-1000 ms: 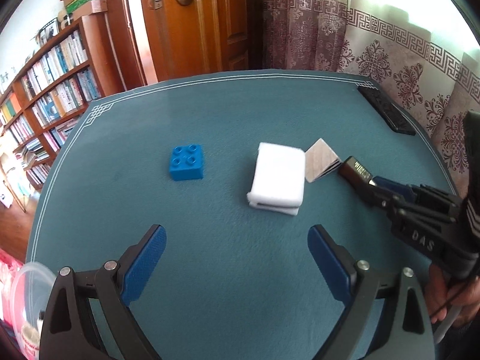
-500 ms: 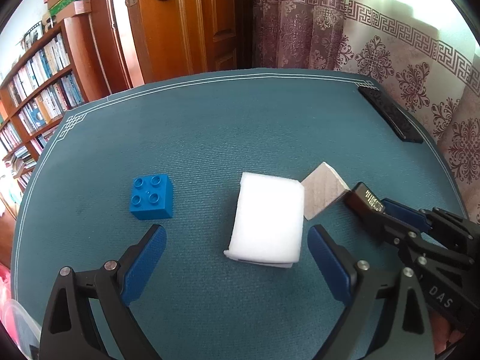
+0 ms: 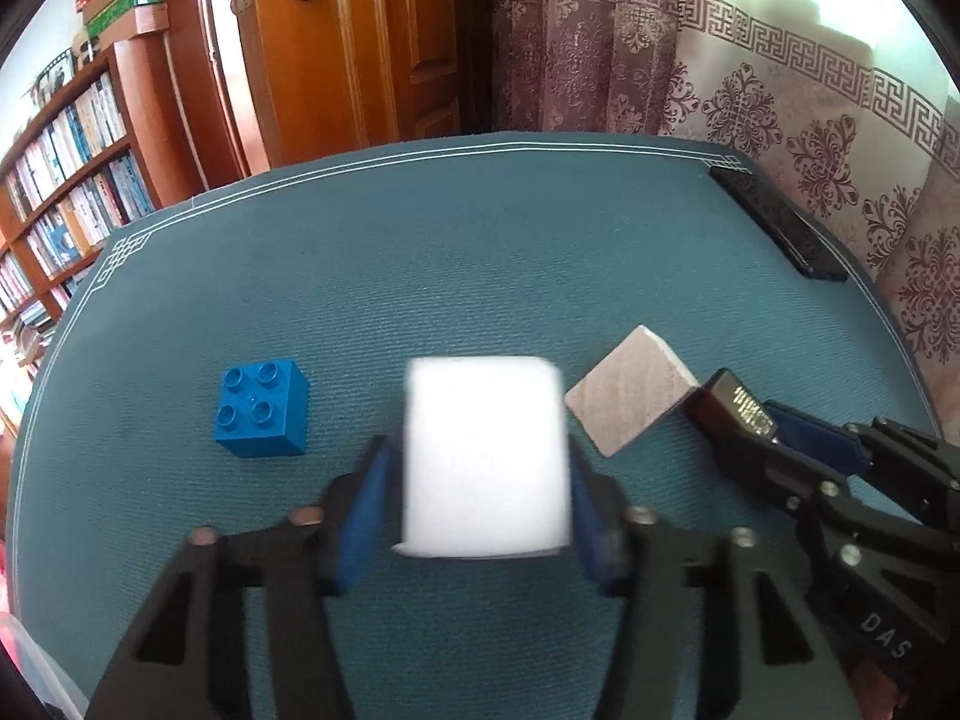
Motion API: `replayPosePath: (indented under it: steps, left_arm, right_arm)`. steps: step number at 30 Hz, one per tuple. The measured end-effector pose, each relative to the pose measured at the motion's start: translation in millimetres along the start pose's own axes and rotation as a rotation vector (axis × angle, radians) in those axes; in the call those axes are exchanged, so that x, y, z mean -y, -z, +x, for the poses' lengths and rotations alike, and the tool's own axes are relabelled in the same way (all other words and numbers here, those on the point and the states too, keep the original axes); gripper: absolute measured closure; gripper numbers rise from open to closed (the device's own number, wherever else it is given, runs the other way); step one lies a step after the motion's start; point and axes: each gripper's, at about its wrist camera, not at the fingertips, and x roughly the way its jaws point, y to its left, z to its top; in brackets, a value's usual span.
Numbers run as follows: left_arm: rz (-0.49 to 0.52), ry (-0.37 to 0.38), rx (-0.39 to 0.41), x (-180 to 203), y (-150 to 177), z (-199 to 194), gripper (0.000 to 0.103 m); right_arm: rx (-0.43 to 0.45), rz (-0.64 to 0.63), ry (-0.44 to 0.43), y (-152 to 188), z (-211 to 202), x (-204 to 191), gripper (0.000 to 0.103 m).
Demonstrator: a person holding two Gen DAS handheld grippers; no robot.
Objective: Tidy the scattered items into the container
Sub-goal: 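Grasp the white sponge with the left tool while the right tool holds the brown bottle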
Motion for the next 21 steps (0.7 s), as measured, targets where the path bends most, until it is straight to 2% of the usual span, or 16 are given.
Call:
replayPosePath:
  steps: [15,21]
  left_arm:
    - [-0.089,-0.006,0.017,-12,22,-35,0.055]
    - [-0.109,-0.016,0.028,-20,34,-54,0.055]
  right_arm:
    - [-0.001,0.021,-0.011,-1,3,3,0.073]
    - [0.000,0.000,-0.007,0,2,0,0.077]
